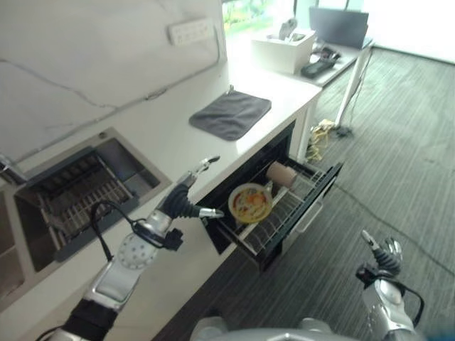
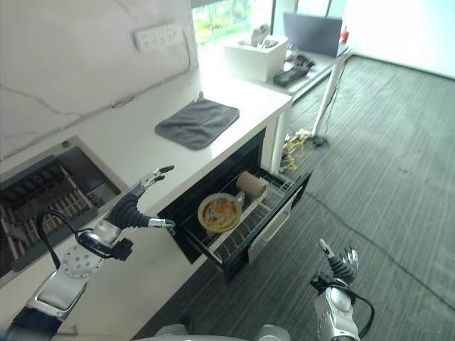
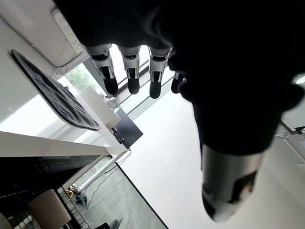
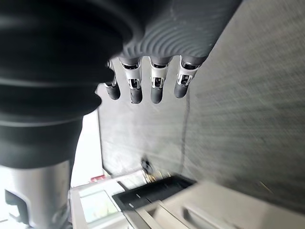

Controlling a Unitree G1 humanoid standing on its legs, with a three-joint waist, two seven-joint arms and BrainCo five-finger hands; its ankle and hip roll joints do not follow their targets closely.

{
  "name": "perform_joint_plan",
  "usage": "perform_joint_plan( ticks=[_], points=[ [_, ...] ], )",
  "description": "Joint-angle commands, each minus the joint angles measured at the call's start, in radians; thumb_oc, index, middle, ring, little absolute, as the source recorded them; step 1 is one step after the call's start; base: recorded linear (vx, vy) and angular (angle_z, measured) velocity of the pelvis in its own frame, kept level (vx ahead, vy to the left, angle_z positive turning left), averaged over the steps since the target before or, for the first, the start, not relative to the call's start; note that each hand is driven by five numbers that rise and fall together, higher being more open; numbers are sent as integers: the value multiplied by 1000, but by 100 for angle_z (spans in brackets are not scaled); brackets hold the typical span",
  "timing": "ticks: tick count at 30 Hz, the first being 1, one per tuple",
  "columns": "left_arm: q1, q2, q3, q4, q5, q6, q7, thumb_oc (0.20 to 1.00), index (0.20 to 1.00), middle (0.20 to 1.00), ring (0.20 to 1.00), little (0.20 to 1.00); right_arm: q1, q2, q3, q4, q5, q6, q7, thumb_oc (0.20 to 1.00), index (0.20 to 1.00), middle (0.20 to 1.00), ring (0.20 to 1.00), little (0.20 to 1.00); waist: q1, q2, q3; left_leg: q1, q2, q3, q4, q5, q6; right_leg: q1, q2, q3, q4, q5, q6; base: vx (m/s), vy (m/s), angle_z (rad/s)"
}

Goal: Place the dishes in the dishwasher.

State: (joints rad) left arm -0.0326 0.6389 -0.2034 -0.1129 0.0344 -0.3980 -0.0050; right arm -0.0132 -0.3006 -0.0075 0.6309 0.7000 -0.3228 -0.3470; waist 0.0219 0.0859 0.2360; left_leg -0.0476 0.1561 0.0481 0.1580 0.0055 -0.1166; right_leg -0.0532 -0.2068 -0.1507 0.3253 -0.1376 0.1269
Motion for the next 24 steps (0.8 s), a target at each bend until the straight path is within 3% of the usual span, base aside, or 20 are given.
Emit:
perform_joint_plan(
  ticks=[1,6,9,13,19,24],
  points=[
    [-42,8,40,-38,37,-62,38,1000,1000,1000,1000,1000,-51,8,-13,-16,103,-56,88,1000,1000,1000,1000,1000,15,-13,18,-20,-36,7,119,-64,76,27,31,-67,146,-62,-83,-3,-33,29],
    [-45,2,31,-76,30,-40,14,1000,1000,1000,1000,1000,-101,32,11,104,184,-32,185,1000,1000,1000,1000,1000,54,15,25,-58,-55,-29,193,-82,66,27,-12,-87,266,-133,-96,22,16,34],
    [-21,-8,16,-122,6,-33,-2,1000,1000,1000,1000,1000,-172,37,48,205,158,-16,233,1000,1000,1000,1000,1000,102,61,21,-82,-81,-57,226,-79,50,36,-48,-106,350,-182,-103,64,144,42],
    [11,-14,-5,-153,-12,-29,-29,1000,1000,1000,1000,1000,-216,51,79,249,135,-21,245,1000,1000,1000,1000,1000,139,84,10,-83,-107,-81,226,-72,43,63,-59,-126,368,-203,-108,95,99,47],
    [46,7,-37,-198,-32,-28,-54,1000,1000,1000,1000,1000,-281,62,122,262,120,-5,259,1000,1000,1000,1000,1000,201,93,-13,-63,-148,-124,181,-48,45,109,-77,-179,338,-193,-98,134,97,21],
    [71,33,-49,-223,-47,-27,-93,1000,1000,1000,1000,1000,-306,80,149,237,121,-8,226,1000,1000,1000,1000,1000,239,71,-15,-67,-169,-153,185,-48,55,138,-83,-217,312,-173,-88,165,50,27]
  ],
)
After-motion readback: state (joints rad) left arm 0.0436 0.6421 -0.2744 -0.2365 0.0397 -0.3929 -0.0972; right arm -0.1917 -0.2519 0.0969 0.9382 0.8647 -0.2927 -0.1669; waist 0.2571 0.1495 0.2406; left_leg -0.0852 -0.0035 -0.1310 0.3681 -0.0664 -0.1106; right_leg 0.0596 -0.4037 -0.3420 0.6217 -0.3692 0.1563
